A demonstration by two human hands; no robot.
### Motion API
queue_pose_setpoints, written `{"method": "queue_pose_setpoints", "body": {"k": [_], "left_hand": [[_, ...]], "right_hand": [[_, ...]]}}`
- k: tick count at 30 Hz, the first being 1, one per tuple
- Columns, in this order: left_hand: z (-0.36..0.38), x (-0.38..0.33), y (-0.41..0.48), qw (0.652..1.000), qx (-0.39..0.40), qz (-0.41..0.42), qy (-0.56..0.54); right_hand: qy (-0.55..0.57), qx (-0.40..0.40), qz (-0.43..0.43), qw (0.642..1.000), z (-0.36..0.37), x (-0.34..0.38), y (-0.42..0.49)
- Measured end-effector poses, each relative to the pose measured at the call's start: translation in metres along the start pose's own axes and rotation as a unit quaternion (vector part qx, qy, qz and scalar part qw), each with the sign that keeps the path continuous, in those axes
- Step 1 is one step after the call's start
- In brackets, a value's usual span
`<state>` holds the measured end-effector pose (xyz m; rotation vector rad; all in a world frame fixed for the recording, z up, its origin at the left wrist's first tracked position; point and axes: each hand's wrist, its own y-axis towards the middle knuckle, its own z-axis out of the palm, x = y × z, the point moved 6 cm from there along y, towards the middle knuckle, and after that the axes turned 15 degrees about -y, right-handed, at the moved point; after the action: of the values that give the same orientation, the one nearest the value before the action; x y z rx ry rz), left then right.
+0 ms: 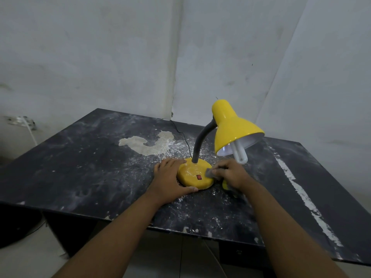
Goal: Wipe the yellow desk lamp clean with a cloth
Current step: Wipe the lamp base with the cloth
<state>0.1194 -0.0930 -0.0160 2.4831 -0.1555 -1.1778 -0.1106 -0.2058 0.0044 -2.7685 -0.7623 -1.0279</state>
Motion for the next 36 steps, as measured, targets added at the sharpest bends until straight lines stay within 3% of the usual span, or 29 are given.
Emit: {"method": "queue_pose_setpoints", "body": {"k": [4,9,13,16,18,21,24,28,32,36], "left_hand": [[0.000,0.001,0.000,1.000,-0.002,-0.002,-0.004],[0.000,0.002,0.001,1.000,-0.005,-0.005,-0.003],[0.001,0.001,0.001,1.000,-0.004,-0.006,0.002],[0.000,0.001,0.001,1.000,-0.009,-0.008,-0.004],[0.000,0.001,0.001,1.000,-0.010,-0.008,-0.006],[0.000,0.000,0.000,1.000,-0.008,-0.008,-0.009],[-0.001,-0.002,-0.001,1.000,-0.006,-0.009,-0.005],[-0.003,-0.003,-0.002,1.000,-0.015,-0.004,-0.006],[-0.003,-0.004,-0.001,1.000,-0.016,-0.008,-0.002],[-0.003,-0.004,-0.001,1.000,-0.014,-0.010,-0.007]], "right_hand": [[-0.055,-0.067,-0.017,0.996,0.004,0.020,0.006],[-0.156,-0.076,0.004,0.985,0.018,0.030,0.026],[-0.161,-0.104,0.041,0.981,0.016,0.018,0.027],[-0.185,-0.132,-0.012,0.974,0.018,0.025,0.011],[-0.192,-0.110,-0.039,0.974,0.017,0.029,0.001],[-0.180,-0.050,-0.009,0.982,0.003,0.025,0.003],[-0.151,-0.037,0.014,0.988,0.001,0.034,0.010],[-0.153,-0.037,-0.040,0.987,0.016,0.058,0.003],[-0.129,0.067,-0.034,0.989,-0.001,0.051,0.000],[-0.123,-0.033,-0.012,0.992,0.001,0.039,-0.010]]}}
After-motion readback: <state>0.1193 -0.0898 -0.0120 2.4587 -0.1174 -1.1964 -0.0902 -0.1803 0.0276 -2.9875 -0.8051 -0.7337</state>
